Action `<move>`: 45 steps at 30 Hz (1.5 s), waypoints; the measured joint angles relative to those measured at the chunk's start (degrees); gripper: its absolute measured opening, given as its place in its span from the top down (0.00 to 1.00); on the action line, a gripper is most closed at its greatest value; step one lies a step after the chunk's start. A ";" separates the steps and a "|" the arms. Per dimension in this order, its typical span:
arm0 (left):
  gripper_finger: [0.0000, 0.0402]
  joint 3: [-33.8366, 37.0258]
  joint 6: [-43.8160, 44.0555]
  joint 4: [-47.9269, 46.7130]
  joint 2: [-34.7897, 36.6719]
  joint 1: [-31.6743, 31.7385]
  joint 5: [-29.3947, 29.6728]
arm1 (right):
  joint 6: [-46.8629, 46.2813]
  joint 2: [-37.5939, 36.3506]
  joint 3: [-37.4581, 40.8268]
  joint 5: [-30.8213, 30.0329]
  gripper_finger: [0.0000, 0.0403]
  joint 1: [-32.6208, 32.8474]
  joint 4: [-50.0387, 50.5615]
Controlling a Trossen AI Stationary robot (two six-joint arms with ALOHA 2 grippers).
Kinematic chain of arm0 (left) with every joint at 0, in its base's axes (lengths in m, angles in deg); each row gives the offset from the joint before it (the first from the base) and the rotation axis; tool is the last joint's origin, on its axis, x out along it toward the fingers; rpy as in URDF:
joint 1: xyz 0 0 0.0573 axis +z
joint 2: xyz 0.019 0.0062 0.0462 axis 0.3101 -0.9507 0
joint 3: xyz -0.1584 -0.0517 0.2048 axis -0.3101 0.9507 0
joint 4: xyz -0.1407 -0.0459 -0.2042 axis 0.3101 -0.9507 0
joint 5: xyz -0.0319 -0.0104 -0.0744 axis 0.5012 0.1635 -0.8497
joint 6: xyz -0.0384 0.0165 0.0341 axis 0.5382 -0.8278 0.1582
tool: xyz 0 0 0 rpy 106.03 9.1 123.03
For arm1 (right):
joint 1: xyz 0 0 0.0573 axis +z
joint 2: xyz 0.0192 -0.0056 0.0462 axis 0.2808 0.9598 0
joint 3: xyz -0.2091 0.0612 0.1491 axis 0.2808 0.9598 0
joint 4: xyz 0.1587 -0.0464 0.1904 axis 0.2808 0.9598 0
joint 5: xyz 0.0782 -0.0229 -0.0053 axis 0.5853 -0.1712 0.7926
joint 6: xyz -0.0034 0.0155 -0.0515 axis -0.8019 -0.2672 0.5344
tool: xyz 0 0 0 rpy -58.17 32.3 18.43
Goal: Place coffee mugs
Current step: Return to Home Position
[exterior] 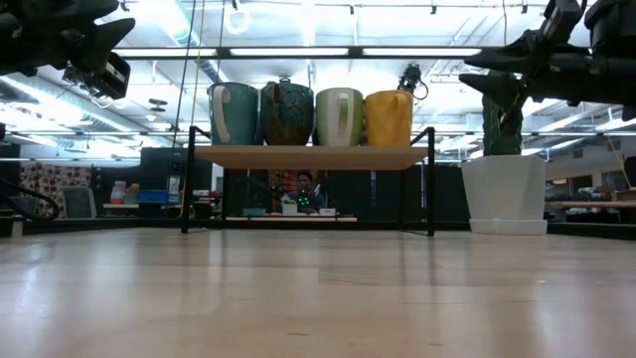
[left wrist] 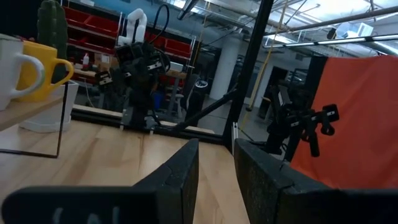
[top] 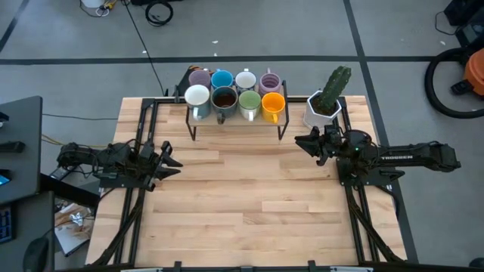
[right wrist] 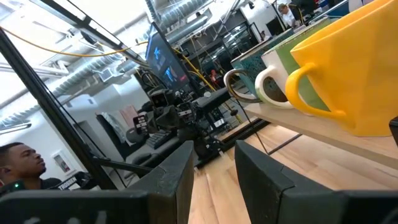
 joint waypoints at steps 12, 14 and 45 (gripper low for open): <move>0.73 -0.07 -0.13 0.29 -2.27 -2.55 0.34 | 0.00 0.00 0.00 0.00 0.69 0.00 -0.12; 0.73 -0.07 -0.11 0.16 -2.29 -2.56 0.40 | 0.00 0.00 0.00 0.00 0.69 0.00 -0.22; 0.73 -0.07 -0.01 0.24 -2.25 -2.51 0.42 | -0.02 0.00 0.00 0.00 0.69 0.00 -0.17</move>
